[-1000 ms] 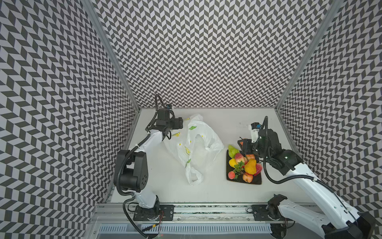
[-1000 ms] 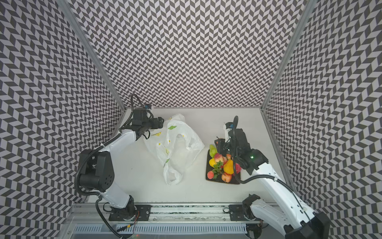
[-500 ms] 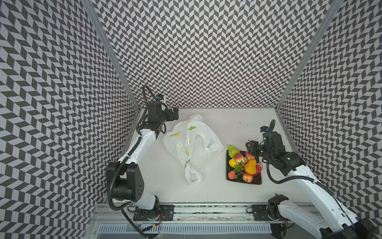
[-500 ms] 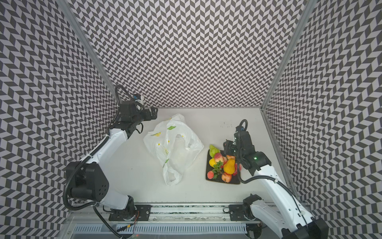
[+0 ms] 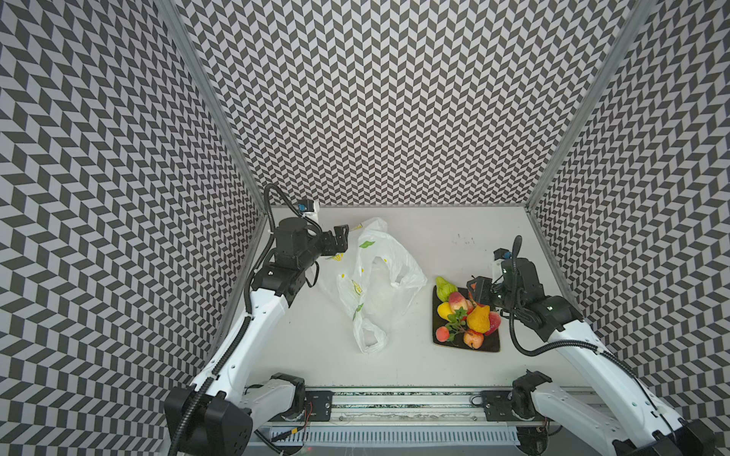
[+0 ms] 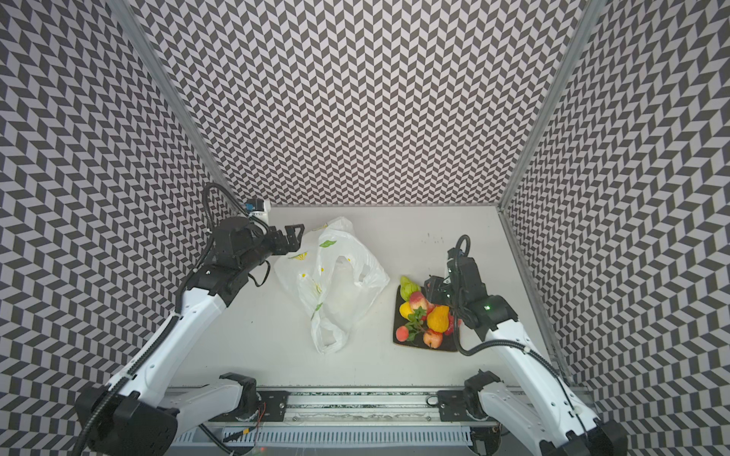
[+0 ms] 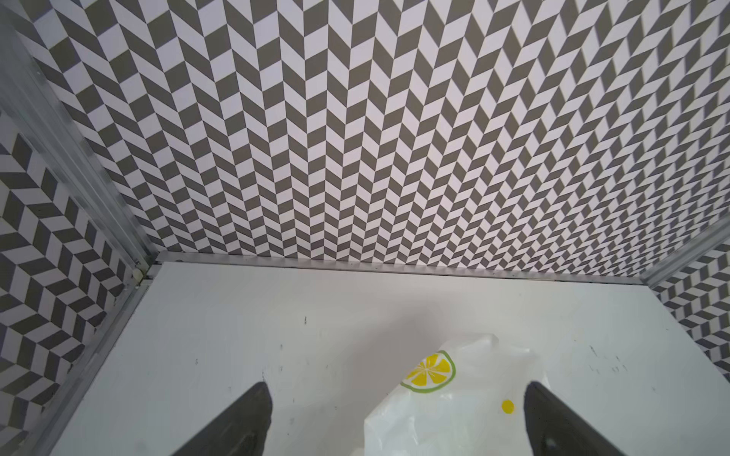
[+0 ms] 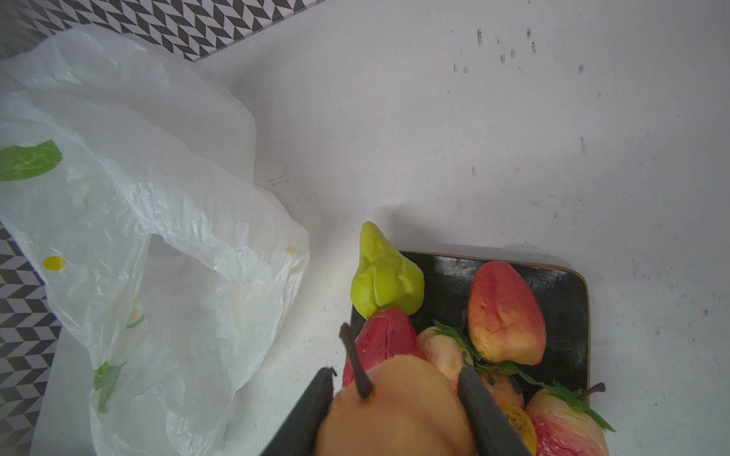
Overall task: Take fruits out of the plastic bag
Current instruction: Place the fruit on the plate.
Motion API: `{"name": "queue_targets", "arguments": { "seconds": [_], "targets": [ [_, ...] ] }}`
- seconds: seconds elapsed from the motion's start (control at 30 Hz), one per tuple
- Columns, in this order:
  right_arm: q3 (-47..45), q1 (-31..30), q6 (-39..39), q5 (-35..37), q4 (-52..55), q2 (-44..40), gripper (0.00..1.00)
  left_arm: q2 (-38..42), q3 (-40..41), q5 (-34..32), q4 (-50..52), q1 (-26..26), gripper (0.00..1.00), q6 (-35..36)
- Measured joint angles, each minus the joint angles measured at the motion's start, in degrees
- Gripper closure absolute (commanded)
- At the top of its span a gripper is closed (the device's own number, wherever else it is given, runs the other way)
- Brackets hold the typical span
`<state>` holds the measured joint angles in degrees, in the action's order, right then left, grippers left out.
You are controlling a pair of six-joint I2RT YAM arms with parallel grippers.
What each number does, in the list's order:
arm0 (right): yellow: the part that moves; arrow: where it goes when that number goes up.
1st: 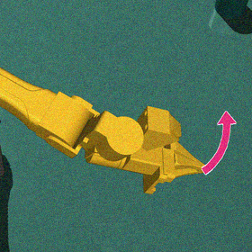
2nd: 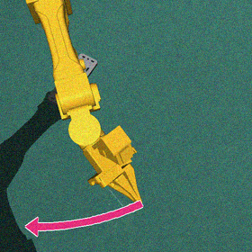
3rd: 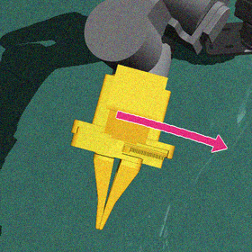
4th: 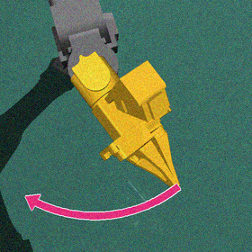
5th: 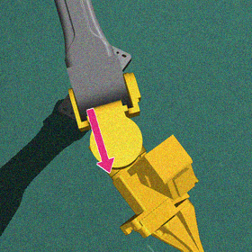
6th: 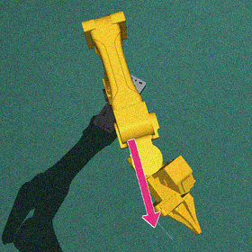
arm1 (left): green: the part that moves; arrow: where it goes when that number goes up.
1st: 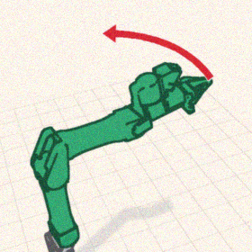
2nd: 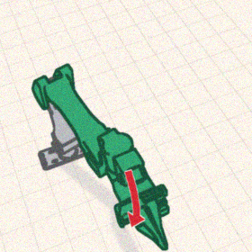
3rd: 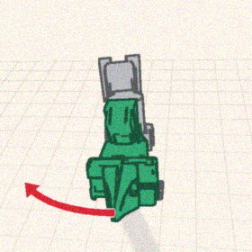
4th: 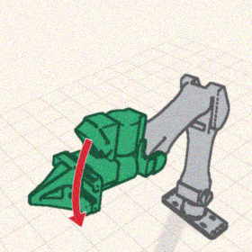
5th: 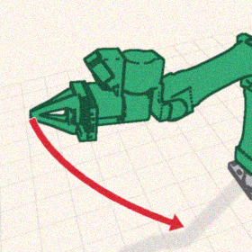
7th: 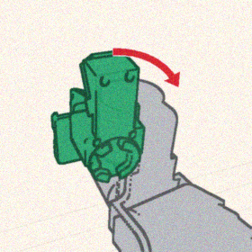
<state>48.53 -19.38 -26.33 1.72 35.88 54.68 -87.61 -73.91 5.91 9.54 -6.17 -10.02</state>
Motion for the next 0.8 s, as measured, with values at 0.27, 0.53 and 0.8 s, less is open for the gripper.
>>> {"name": "queue_targets", "arguments": {
  "seconds": [0.27,0.53,0.8],
  "targets": [
    [-2.03,0.79,0.79,-3.52,0.02,-0.35,0.64,12.39,4.28,-0.04,2.75,-0.76,0.02,-1.90],
    [-3.93,-0.07,-0.11,-3.56,0.24,-1.92,0.64,24.15,14.99,-0.72,6.51,-9.35,0.04,-7.74],
    [-5.92,0.20,-4.07,3.41,-0.24,-3.37,0.63,31.93,21.77,-5.25,6.95,-24.96,0.05,-15.78]
  ]
}}
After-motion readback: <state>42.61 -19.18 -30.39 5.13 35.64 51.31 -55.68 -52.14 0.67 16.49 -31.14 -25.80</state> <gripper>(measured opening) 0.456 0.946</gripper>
